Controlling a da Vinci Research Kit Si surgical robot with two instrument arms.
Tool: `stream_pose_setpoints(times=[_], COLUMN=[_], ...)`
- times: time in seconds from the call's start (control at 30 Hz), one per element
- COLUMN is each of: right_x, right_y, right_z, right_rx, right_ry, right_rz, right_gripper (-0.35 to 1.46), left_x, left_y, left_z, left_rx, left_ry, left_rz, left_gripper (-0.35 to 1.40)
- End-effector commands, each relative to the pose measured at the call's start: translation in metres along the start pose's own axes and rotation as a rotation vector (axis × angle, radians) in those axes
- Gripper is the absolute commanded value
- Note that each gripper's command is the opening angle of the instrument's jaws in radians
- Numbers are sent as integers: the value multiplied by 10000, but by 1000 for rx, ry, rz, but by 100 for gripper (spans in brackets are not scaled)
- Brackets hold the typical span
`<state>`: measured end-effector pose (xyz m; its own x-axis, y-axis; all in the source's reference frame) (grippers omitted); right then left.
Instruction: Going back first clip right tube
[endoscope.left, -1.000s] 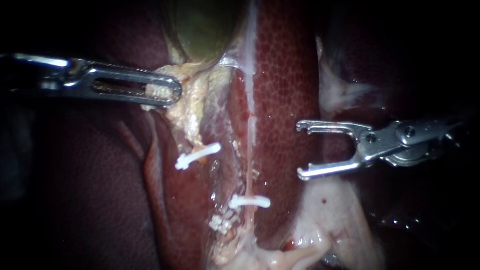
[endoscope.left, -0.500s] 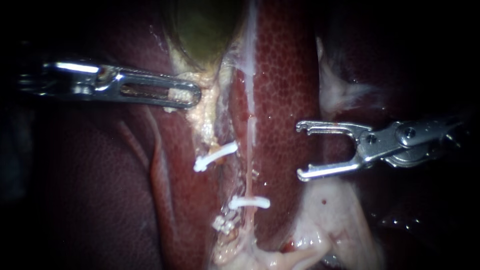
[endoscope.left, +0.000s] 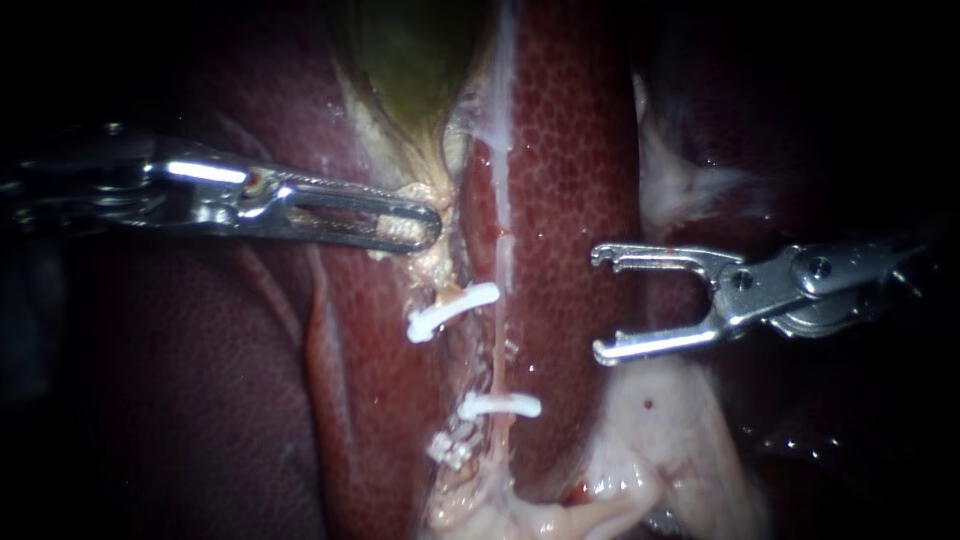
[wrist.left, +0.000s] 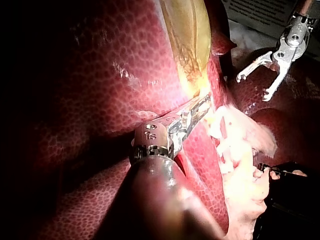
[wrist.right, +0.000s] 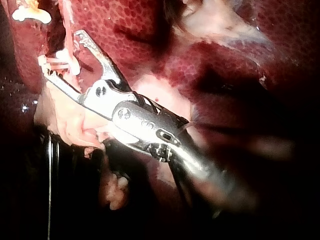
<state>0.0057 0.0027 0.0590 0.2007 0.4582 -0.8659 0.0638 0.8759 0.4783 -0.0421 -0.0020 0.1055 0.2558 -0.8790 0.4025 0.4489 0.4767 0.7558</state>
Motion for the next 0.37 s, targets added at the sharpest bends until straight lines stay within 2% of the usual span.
stream_pose_setpoints(times=[0.03,0.37], right_x=[1,4], right_y=[0,1], right_z=[0,1], right_rx=[0,-1], right_ry=[0,0], right_rz=[1,3], right_gripper=[60,60], left_x=[0,0], left_y=[0,-1], left_z=[0,0], left_rx=[-1,2], left_ry=[0,1], left_rz=[0,0], left_gripper=[-35,-35])
